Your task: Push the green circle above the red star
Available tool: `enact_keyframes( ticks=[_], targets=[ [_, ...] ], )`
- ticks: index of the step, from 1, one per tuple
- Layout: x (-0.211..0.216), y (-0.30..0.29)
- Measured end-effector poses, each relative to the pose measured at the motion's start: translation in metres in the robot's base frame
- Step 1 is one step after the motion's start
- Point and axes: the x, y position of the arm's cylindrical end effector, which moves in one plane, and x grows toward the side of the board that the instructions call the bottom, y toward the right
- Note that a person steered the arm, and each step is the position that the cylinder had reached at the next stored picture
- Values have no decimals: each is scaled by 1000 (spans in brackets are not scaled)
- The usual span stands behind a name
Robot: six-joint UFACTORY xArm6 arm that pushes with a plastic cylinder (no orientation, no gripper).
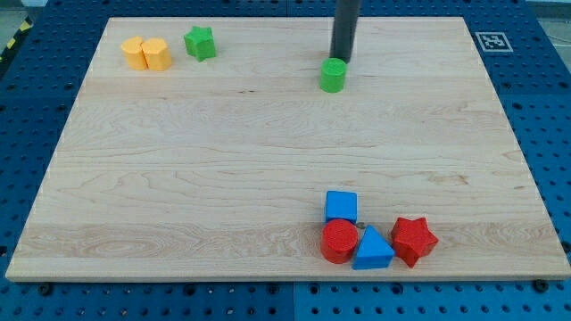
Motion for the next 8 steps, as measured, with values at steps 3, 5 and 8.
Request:
enact_keyframes(
  ticks=[3,5,8],
  targets=[
    [108,21],
    [84,28],
    [185,57]
  ],
)
